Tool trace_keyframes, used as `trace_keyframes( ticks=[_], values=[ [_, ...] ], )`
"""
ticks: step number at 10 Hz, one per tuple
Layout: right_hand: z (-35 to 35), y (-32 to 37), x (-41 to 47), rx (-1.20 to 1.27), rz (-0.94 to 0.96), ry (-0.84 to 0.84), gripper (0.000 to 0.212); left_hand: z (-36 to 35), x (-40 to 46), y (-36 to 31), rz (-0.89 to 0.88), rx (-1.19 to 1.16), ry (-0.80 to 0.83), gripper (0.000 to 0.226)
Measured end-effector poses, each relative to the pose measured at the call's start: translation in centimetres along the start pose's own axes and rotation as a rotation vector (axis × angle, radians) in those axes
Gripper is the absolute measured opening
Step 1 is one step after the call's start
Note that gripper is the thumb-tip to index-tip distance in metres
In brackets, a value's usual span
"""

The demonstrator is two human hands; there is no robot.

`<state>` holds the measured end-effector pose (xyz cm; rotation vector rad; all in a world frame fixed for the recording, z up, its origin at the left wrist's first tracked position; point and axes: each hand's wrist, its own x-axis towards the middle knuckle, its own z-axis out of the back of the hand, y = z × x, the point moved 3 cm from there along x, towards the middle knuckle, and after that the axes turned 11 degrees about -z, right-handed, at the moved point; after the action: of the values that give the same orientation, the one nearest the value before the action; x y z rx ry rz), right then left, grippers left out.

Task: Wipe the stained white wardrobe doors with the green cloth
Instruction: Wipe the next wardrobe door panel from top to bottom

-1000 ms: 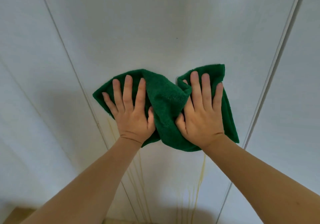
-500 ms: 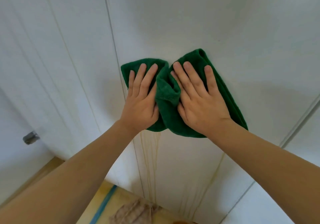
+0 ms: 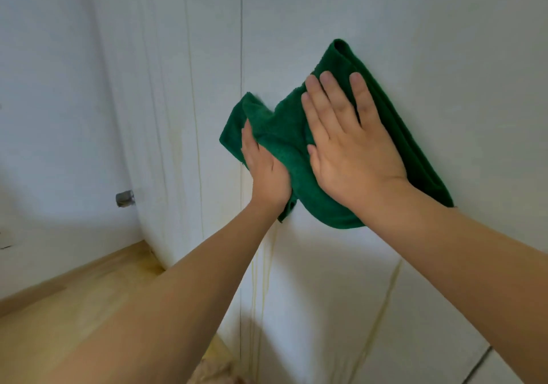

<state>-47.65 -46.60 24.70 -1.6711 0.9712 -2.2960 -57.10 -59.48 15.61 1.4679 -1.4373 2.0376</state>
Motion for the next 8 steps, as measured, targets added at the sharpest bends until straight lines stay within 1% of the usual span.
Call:
trace_keyframes(
  ticks=[1, 2, 3, 4, 5, 6, 7, 8],
  values=[
    [-0.1, 0.0, -1.3, 0.020, 0.052, -0.005, 0.069, -1.0, -4.6, 1.7, 0.072, 0.139, -0.105, 0.078],
    [-0.4, 0.7, -2.6, -0.009, 0.115, 0.019, 0.069, -1.4, -9.6, 3.4, 0.129, 0.218, -0.129, 0.075],
    [-0.5, 1.3, -3.9, 0.004, 0.157, 0.061, 0.068, -0.4, -13.7, 3.5, 0.168, 0.084, -0.067, 0.050],
    [-0.4, 1.3, -4.0, 0.001, 0.172, 0.088, 0.069, 0.1, -9.5, 2.1, 0.166, 0.066, -0.125, 0.041],
    [-0.2, 1.3, -3.8, 0.014, 0.159, 0.119, 0.067, 0.6, -2.7, -1.0, 0.051, 0.068, -0.006, 0.051],
    [-0.1, 1.8, -4.1, 0.023, 0.092, 0.088, 0.067, 0.9, -0.6, -0.4, -0.151, 0.052, 0.011, 0.057],
    [-0.6, 2.5, -4.7, 0.003, 0.050, 0.054, 0.070, 1.2, -5.7, 2.0, 0.037, 0.063, -0.085, 0.074],
    [-1.0, 3.1, -5.6, 0.036, 0.042, 0.030, 0.071, 0.6, -13.9, 5.0, 0.241, 0.108, -0.097, 0.069]
  ],
)
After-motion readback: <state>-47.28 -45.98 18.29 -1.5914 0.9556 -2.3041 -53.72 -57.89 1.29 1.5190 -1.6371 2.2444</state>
